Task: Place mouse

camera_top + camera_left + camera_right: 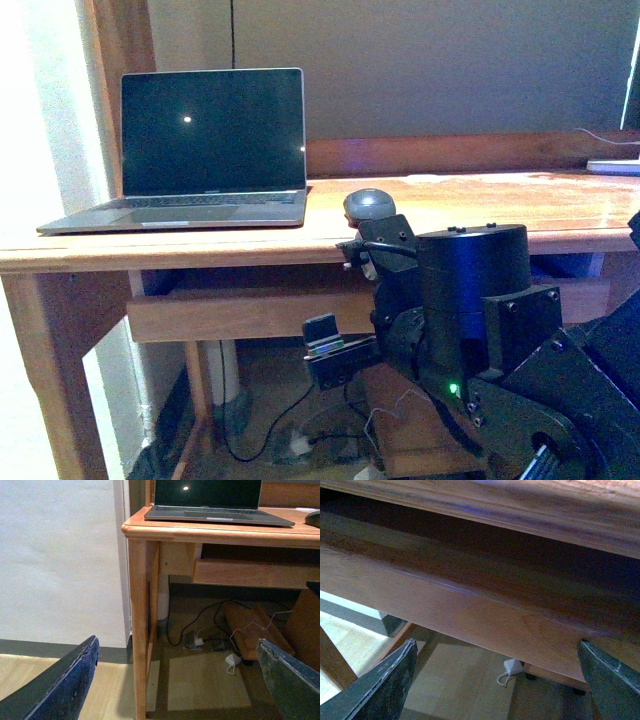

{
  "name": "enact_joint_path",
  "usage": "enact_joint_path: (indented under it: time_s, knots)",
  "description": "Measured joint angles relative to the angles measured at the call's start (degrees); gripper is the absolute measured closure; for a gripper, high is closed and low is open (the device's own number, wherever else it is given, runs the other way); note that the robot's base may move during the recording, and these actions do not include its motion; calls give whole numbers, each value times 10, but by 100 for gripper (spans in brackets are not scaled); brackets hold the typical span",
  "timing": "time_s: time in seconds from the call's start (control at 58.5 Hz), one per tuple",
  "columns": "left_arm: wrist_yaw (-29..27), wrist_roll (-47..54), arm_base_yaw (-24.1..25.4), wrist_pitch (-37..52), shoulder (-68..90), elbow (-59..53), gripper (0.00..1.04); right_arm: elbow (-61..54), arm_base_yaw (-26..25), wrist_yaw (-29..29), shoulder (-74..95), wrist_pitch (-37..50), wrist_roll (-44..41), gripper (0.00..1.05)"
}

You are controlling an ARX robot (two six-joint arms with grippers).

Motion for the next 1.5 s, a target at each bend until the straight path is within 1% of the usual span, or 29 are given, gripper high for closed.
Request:
enact_joint_path:
  time_s: [0.205,0.393,0.427,0.547,0.649,0.718,0.837,0.974,1.094,1.145,1.213,1.264,1.299,1.435,1.504]
  knots:
    - [0,0,0,0,0,0,8,12,2,15,7,-8,1,7]
    - [0,0,0,0,0,0,8,10,-1,10,5,-7,7,7]
    - [0,0,0,0,0,0,8,5,-6,5,1,-2,12,7]
    - [0,0,0,0,0,0,8,-43,-47,0,-43,13,48,7]
    - [0,0,0,0,0,0,8,-101,-83,-13,-102,28,75,7]
    - [0,0,0,0,0,0,8,-163,-106,-19,-158,54,86,7]
    - [0,0,0,0,0,0,8,-278,-134,-57,-251,85,100,7]
    - [0,0,0,0,0,0,8,-387,-173,-94,-355,95,126,7]
    - [0,0,0,0,0,0,8,-481,-205,-131,-471,80,153,7]
    - [0,0,0,0,0,0,8,-535,-223,-156,-553,51,173,7]
    - [0,0,0,0,0,0,8,-576,-235,-171,-631,9,188,7]
    - [0,0,0,0,0,0,8,-619,-241,-178,-754,-73,194,7]
    - [0,0,0,0,0,0,8,-631,-241,-182,-805,-112,195,7]
    - [0,0,0,0,0,0,8,-635,-247,-196,-1080,-343,197,7]
    - [0,0,0,0,0,0,8,-638,-261,-214,-1194,-413,198,7]
